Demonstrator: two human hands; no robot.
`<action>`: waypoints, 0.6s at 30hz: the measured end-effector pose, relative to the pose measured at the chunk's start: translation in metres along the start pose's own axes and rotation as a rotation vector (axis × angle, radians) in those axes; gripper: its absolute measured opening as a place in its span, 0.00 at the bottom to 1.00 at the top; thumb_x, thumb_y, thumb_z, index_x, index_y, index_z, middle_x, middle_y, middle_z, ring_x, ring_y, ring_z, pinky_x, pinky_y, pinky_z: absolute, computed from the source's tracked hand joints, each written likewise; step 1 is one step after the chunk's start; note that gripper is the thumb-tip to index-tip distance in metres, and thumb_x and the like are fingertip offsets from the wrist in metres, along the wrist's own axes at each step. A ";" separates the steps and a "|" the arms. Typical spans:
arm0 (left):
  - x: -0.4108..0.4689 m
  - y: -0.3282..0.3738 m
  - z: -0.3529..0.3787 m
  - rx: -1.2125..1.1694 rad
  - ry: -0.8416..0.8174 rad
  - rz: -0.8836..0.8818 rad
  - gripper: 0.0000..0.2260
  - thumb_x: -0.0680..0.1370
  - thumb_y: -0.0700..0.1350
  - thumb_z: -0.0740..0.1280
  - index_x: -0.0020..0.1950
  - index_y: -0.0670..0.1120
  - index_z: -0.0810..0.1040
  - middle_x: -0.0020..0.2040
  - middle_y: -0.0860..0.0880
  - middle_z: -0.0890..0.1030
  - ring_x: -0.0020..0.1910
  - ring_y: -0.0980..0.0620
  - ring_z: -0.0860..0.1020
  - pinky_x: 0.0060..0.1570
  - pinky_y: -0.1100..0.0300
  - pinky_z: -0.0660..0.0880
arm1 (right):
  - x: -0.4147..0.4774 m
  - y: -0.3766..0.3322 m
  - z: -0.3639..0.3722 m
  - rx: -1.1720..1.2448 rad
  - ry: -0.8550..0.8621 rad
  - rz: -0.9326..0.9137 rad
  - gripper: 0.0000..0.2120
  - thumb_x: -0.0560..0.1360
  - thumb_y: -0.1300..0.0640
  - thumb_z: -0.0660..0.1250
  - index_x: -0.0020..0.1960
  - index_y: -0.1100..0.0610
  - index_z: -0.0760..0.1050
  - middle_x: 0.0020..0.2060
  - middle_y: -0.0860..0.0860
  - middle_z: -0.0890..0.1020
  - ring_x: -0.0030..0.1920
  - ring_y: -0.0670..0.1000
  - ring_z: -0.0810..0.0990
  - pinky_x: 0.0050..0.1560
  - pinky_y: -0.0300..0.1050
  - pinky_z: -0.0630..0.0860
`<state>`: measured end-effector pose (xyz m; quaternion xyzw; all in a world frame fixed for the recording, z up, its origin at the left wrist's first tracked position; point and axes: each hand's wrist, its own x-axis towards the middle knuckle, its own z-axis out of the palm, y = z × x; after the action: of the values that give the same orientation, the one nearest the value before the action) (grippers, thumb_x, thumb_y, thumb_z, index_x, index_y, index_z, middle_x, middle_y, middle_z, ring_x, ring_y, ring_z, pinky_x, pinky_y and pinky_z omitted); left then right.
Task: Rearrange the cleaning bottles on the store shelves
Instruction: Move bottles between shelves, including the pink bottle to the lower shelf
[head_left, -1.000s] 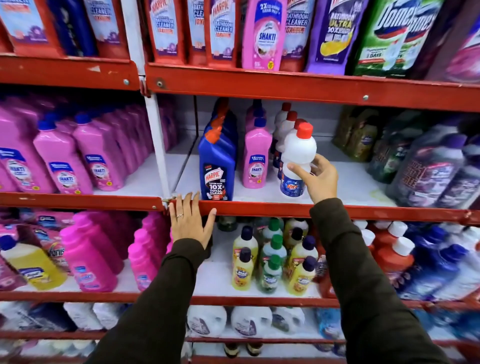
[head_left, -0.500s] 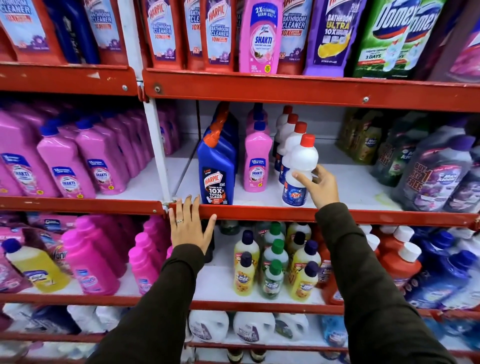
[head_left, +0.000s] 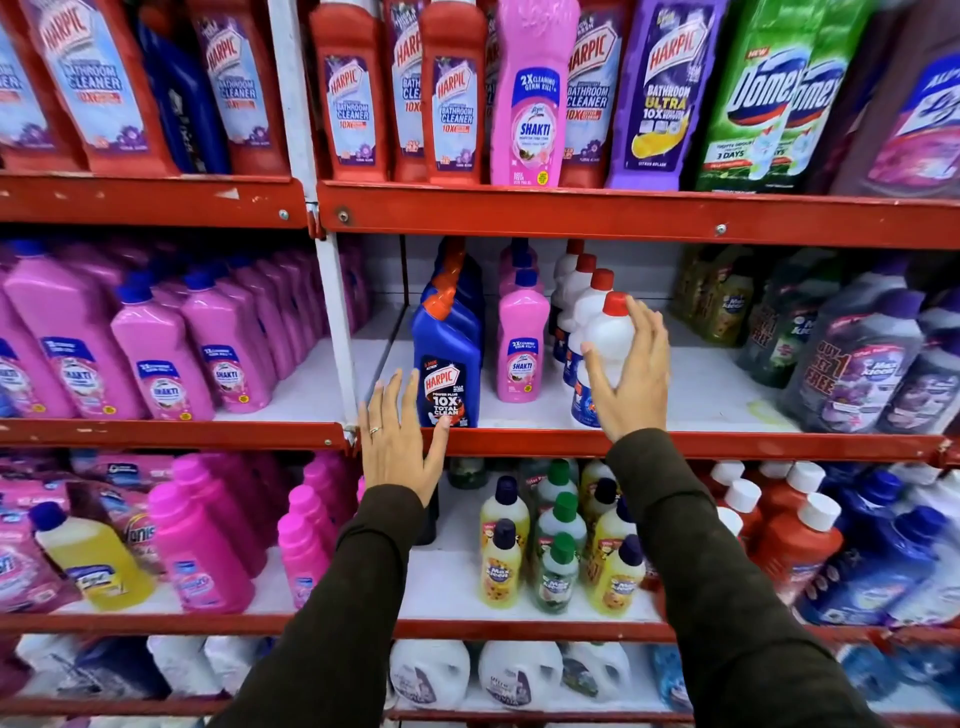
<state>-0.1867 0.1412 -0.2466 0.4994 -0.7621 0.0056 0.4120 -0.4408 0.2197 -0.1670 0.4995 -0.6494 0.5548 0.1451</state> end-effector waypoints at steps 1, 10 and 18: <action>0.007 0.005 -0.005 -0.014 0.018 0.032 0.31 0.80 0.61 0.52 0.80 0.49 0.54 0.80 0.46 0.59 0.80 0.45 0.54 0.80 0.44 0.50 | 0.002 -0.011 0.002 -0.055 0.010 -0.054 0.30 0.79 0.45 0.63 0.78 0.56 0.63 0.76 0.56 0.67 0.80 0.58 0.61 0.78 0.61 0.61; 0.089 0.048 -0.054 0.022 0.193 0.273 0.29 0.81 0.57 0.56 0.80 0.52 0.53 0.81 0.48 0.55 0.81 0.45 0.50 0.80 0.43 0.46 | 0.047 -0.109 0.017 -0.160 0.067 -0.278 0.28 0.81 0.45 0.62 0.77 0.53 0.65 0.78 0.53 0.66 0.81 0.57 0.58 0.79 0.60 0.54; 0.155 0.064 -0.087 0.089 0.281 0.321 0.30 0.80 0.59 0.56 0.80 0.50 0.55 0.82 0.45 0.55 0.81 0.42 0.50 0.79 0.39 0.48 | 0.115 -0.173 0.018 -0.234 0.238 -0.200 0.31 0.80 0.40 0.59 0.77 0.55 0.64 0.77 0.56 0.65 0.79 0.59 0.62 0.76 0.60 0.59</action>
<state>-0.2061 0.0925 -0.0652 0.3835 -0.7659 0.1746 0.4856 -0.3467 0.1676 0.0122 0.4721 -0.6348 0.5135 0.3323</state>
